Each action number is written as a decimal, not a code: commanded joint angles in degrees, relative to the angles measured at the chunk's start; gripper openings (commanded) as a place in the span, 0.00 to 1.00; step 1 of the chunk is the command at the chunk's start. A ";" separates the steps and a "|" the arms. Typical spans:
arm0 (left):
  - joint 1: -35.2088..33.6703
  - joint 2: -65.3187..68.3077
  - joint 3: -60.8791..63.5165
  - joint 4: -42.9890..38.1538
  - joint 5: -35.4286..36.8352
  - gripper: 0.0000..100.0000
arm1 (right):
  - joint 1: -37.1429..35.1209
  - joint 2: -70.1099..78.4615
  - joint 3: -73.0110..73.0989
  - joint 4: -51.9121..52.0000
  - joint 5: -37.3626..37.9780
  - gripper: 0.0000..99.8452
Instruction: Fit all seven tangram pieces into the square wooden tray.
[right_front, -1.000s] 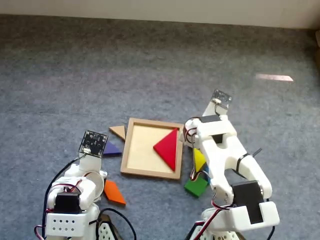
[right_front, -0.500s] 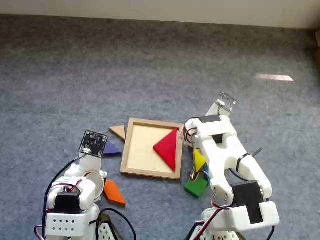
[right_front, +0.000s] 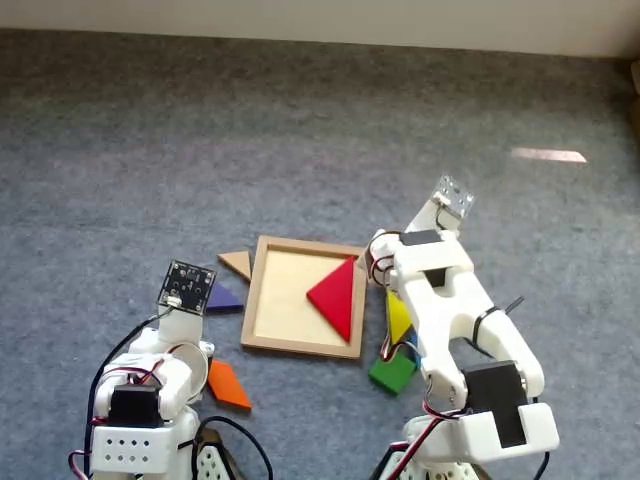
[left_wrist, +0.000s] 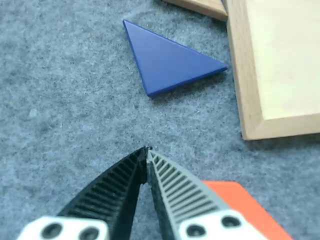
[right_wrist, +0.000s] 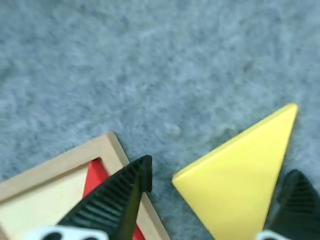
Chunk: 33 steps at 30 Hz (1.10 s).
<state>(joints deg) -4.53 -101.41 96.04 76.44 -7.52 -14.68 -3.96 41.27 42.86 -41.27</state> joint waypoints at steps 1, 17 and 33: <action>-0.75 -2.59 1.19 0.70 -0.18 0.01 | 0.84 -0.40 -0.13 -0.92 -0.53 0.38; -0.75 -2.59 1.19 0.70 -0.18 0.01 | 2.24 -0.40 -0.13 3.82 -0.53 0.38; -0.75 -2.59 1.19 0.70 -0.18 0.01 | 1.63 -0.40 -0.04 3.91 -0.44 0.38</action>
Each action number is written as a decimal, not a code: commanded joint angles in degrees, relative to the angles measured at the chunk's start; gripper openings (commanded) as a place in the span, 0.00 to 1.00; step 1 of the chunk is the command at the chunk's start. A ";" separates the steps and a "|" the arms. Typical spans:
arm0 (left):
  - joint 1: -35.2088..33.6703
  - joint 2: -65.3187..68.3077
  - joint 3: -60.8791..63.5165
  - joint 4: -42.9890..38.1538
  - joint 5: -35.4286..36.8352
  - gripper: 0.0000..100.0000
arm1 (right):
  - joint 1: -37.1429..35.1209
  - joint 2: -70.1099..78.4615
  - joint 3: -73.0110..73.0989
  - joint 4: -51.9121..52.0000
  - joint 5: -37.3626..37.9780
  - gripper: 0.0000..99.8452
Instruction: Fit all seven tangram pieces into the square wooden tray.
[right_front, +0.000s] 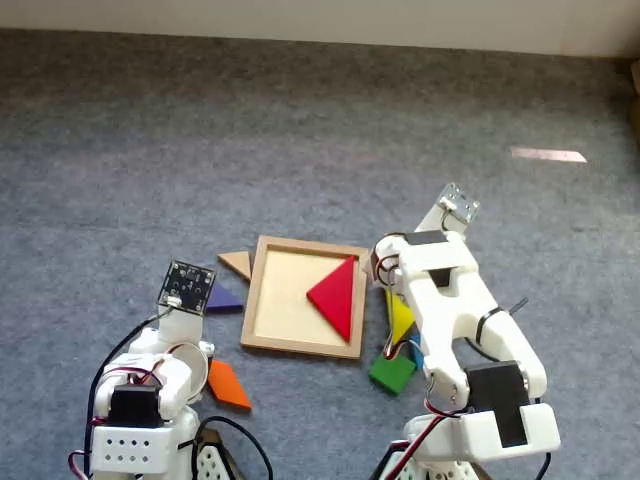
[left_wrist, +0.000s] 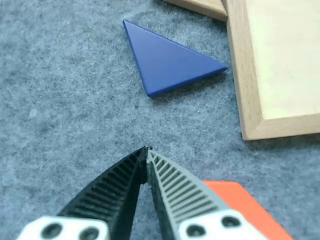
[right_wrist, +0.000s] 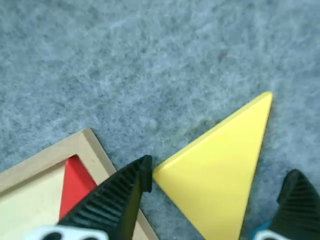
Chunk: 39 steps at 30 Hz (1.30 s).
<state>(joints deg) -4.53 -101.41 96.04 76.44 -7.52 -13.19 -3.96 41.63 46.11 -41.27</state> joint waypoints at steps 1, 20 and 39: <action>-0.75 -2.59 1.19 0.70 -0.18 0.01 | 0.13 -0.40 -0.40 0.66 -0.35 0.38; -0.75 -2.59 1.19 0.70 -0.18 0.01 | -1.36 -0.40 -0.31 0.66 -0.09 0.31; -0.75 -2.59 1.19 0.70 -0.18 0.01 | -1.10 -1.01 -0.84 0.75 3.96 0.18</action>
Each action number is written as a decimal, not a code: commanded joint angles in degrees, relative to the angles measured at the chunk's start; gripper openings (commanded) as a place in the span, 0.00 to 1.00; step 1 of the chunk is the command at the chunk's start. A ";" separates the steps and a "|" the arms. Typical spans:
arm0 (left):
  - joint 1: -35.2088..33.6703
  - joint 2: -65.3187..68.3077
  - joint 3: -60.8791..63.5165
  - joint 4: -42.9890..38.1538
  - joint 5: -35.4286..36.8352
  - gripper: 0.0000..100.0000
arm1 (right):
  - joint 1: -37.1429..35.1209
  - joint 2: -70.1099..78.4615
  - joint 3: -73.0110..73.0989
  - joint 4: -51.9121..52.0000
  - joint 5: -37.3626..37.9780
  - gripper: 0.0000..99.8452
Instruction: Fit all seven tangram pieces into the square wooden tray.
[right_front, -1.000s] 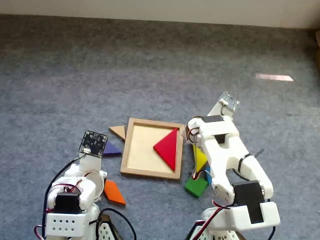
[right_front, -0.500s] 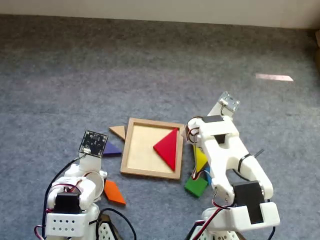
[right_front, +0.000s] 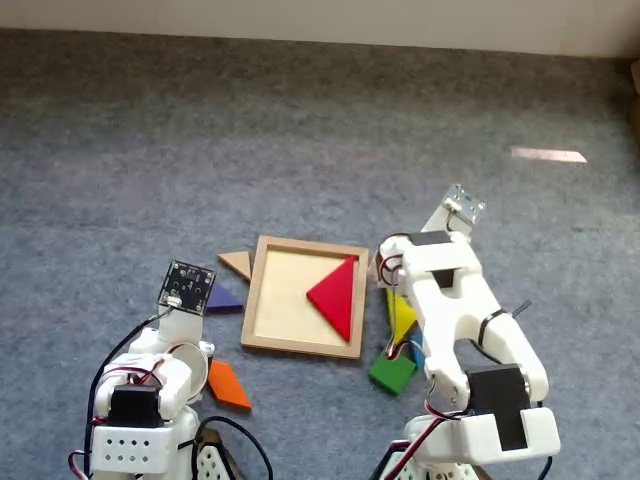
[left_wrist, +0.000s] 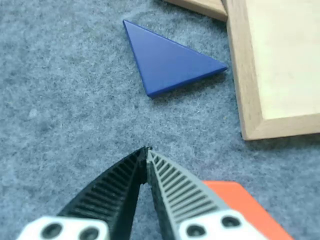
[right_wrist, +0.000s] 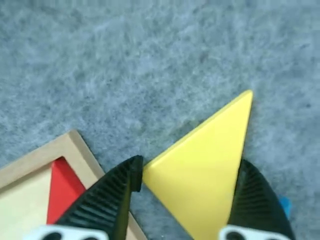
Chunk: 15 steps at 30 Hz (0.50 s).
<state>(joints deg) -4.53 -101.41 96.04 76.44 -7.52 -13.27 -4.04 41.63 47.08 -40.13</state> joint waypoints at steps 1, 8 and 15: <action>-0.75 -2.59 1.19 0.70 -0.18 0.01 | -1.01 -0.92 -0.84 -0.22 3.78 0.18; -0.75 -2.59 1.19 0.70 -0.18 0.01 | -1.01 -1.01 -0.84 -0.22 10.37 0.18; -0.75 -2.59 1.19 0.70 -0.18 0.01 | -1.01 -4.70 -3.03 -0.22 18.11 0.17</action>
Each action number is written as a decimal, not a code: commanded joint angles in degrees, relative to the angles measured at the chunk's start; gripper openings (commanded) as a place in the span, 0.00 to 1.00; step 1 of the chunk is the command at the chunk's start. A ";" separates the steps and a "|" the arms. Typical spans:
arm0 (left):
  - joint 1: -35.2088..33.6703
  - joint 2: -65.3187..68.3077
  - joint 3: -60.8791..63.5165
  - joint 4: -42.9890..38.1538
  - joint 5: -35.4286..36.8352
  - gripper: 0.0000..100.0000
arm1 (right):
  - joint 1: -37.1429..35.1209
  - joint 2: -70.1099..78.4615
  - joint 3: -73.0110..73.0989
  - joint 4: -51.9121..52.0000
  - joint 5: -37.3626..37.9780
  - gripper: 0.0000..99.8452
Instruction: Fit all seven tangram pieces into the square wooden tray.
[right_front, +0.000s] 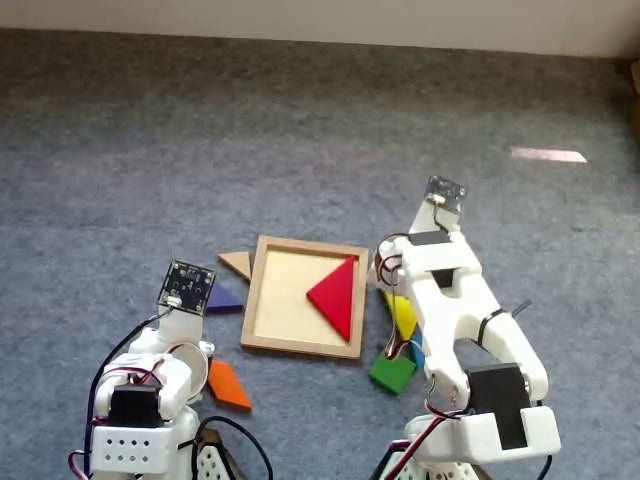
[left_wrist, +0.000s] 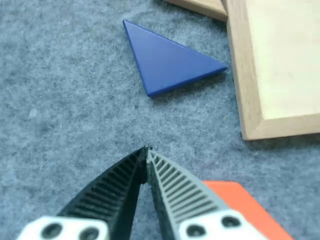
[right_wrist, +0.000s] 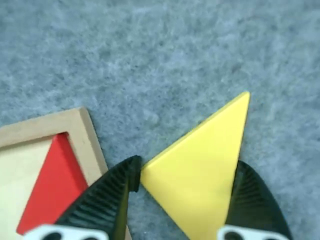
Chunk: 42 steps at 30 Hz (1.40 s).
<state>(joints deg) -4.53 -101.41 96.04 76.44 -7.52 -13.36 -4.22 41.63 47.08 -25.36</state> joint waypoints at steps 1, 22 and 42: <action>-0.75 -2.59 1.19 0.70 -0.18 0.01 | -0.92 -6.29 -2.95 -0.22 4.31 0.17; -0.75 -2.59 1.19 0.70 -0.18 0.01 | -8.92 -9.63 -8.13 -0.48 40.18 0.17; -0.75 -2.59 1.19 0.70 -0.18 0.01 | -16.40 -1.19 -17.89 1.63 62.59 0.17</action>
<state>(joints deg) -4.53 -101.41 96.04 76.44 -7.52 -28.92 -3.08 26.95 46.90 38.46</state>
